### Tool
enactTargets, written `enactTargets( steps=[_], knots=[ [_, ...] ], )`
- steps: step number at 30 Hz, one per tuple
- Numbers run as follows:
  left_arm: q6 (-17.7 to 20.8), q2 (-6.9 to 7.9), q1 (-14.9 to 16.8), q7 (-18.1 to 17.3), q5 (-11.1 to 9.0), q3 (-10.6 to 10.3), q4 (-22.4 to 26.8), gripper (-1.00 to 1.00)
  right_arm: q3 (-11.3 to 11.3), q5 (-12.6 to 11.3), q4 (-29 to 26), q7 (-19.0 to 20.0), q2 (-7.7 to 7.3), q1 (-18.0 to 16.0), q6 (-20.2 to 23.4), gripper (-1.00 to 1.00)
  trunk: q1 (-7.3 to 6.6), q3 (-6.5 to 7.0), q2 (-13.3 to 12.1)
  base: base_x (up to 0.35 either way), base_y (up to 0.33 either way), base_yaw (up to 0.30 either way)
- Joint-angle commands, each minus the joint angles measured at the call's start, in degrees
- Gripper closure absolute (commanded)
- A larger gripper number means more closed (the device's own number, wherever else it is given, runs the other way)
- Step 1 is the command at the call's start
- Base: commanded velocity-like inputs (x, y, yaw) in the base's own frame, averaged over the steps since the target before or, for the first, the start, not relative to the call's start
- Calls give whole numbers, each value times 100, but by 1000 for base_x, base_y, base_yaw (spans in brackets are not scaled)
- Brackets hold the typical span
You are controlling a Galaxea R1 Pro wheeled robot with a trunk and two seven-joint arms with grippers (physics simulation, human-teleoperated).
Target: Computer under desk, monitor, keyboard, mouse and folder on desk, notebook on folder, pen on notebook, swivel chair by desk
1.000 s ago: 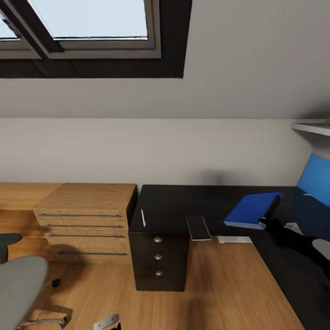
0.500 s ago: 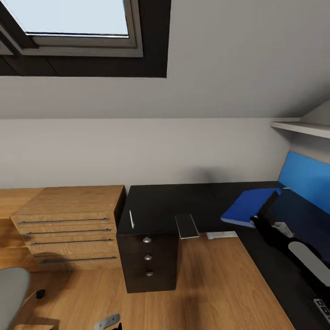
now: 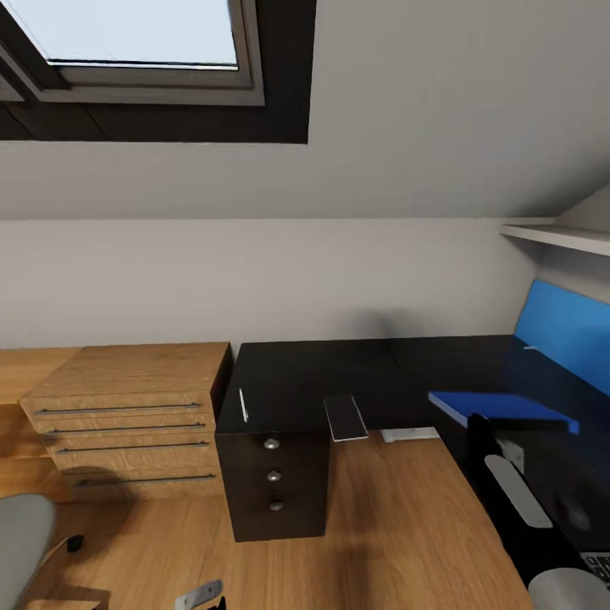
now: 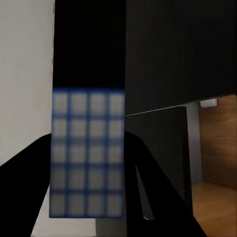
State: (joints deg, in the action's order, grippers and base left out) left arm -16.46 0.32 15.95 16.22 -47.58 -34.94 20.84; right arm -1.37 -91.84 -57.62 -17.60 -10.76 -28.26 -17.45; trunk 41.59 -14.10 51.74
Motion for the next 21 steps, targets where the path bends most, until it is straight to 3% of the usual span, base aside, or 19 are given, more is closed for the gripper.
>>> enactTargets(
  steps=[1, 6, 15, 21],
  knots=[
    [-24, 3, 5, 39, -35, -48, 4, -100, -105, -53, -3, -7, 62, -4, -47, 100, 1, -8, 6, 0, 0, 0],
    [-31, 3, 5, 39, -27, -48, 5, -100, -298, -72, 0, 10, 178, -4, -63, 100, 1, -8, 6, 0, 0, 0],
    [-33, -12, 6, 39, -24, -48, 7, -100, -324, -105, 2, 20, 195, -4, -52, 100, 1, -8, 6, 0, -7, 0],
    [-32, -29, 5, 40, -23, -48, 4, -100, -344, -115, -3, 27, 187, -4, -63, 100, 1, -8, 6, 0, -217, 0]
  ],
)
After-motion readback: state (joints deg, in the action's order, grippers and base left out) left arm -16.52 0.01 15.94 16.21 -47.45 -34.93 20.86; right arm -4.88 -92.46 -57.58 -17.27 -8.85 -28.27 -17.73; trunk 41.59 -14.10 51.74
